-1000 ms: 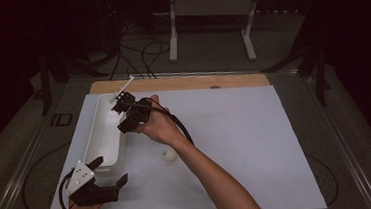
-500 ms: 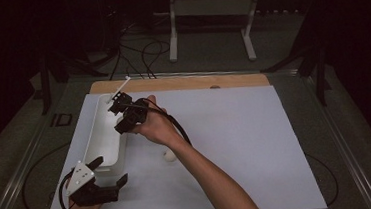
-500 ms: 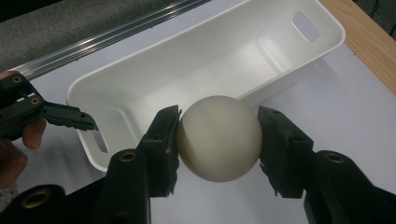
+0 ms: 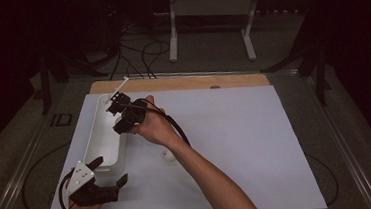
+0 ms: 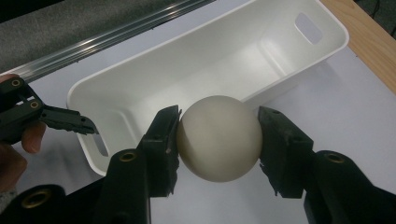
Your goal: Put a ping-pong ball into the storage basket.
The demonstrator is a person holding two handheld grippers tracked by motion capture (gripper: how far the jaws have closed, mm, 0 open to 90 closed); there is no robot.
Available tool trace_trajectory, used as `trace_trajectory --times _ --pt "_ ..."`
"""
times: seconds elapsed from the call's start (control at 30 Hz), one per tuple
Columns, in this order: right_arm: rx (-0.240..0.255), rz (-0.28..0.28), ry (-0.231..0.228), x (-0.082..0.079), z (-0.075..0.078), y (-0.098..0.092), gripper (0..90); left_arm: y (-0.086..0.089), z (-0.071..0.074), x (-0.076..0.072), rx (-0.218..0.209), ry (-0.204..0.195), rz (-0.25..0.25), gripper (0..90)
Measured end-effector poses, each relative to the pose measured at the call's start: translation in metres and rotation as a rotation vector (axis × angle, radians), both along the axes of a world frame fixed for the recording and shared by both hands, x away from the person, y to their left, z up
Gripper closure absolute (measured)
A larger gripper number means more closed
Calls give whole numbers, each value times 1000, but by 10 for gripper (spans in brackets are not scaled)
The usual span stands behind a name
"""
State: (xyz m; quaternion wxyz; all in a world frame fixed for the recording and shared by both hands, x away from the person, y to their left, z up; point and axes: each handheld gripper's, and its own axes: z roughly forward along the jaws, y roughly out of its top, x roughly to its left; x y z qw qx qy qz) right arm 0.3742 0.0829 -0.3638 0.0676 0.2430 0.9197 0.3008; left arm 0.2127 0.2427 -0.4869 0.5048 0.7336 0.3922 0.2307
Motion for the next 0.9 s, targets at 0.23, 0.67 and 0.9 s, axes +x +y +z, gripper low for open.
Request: trace_trajectory --times 0.23,0.67,0.9 --pt "-1 11 -3 -1 -1 4 503 0 0 0 0 0 -1 0" --pt "2 31 -1 -4 -3 10 503 0 0 0 0 -1 -1 0" --pt "2 39 -4 -5 -3 13 503 0 0 0 1 -1 -1 0"
